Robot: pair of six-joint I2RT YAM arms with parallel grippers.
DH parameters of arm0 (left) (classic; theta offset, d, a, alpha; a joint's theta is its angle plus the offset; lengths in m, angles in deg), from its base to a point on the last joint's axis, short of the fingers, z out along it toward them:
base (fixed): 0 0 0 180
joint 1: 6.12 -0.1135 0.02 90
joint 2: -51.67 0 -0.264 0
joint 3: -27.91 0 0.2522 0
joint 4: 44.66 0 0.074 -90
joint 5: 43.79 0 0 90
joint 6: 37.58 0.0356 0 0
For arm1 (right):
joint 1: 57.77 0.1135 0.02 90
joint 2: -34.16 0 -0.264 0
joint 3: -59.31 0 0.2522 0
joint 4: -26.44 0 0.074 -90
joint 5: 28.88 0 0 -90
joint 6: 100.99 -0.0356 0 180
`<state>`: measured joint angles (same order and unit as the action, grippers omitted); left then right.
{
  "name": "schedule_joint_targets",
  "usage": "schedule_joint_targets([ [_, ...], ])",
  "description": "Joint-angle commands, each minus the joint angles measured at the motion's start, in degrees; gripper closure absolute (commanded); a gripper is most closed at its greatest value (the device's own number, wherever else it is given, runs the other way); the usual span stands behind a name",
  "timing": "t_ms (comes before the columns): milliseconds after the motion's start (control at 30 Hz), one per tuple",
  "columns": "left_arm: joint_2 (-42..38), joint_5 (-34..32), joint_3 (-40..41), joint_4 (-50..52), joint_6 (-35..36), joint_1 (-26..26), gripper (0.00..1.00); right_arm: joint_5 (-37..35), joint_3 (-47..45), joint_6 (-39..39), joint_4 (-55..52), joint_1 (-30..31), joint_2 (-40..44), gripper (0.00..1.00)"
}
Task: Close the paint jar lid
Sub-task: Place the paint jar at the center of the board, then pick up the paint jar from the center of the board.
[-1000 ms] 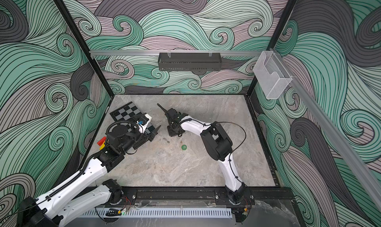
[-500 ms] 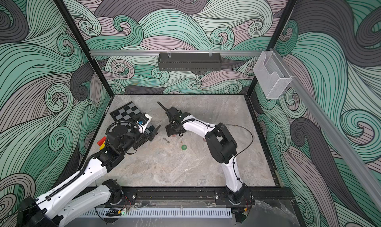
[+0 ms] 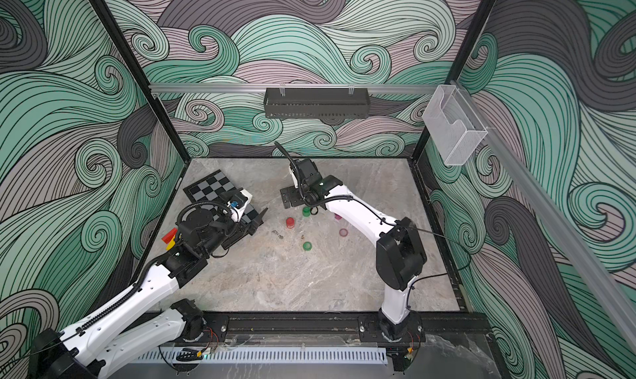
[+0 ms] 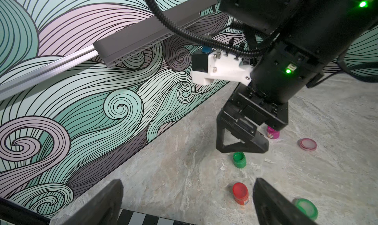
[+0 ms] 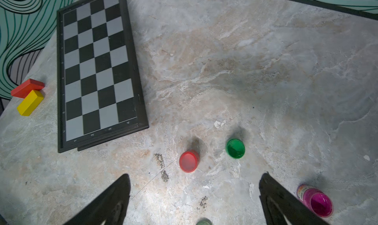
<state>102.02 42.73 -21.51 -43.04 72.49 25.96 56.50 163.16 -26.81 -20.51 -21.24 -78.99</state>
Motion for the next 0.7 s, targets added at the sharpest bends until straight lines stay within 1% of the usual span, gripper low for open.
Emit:
schedule_joint_targets([
  [0, -1.37, -0.99, 0.0, -2.32, -0.24, 0.09, 0.01, 1.76, -1.71, -2.12, 0.52, -1.56, -1.67, 0.06],
  [200, -0.79, -0.93, -0.1, -2.23, -0.3, 0.1, 0.01, 1.3, -0.97, -3.91, -1.57, -1.99, -5.96, 0.14],
  [267, -0.81, -0.91, -0.11, -2.19, -0.3, 0.05, 0.02, 1.2, 0.24, -4.16, -2.79, -2.38, -8.22, 0.16],
  [467, -0.46, -0.79, -0.1, -2.35, -0.65, 0.05, 0.01, 0.35, 4.08, -4.01, -4.79, -3.14, -13.44, 0.26],
  [533, -0.34, -0.58, -0.02, -2.75, -0.95, 0.07, 0.02, 0.18, 5.39, -3.7, -5.72, -3.27, -14.91, 0.28],
  [667, -0.29, -0.49, -0.02, -2.93, -1.1, 0.04, 0.01, -0.29, 7.53, -3.26, -6.69, -3.23, -17.13, 0.33],
])
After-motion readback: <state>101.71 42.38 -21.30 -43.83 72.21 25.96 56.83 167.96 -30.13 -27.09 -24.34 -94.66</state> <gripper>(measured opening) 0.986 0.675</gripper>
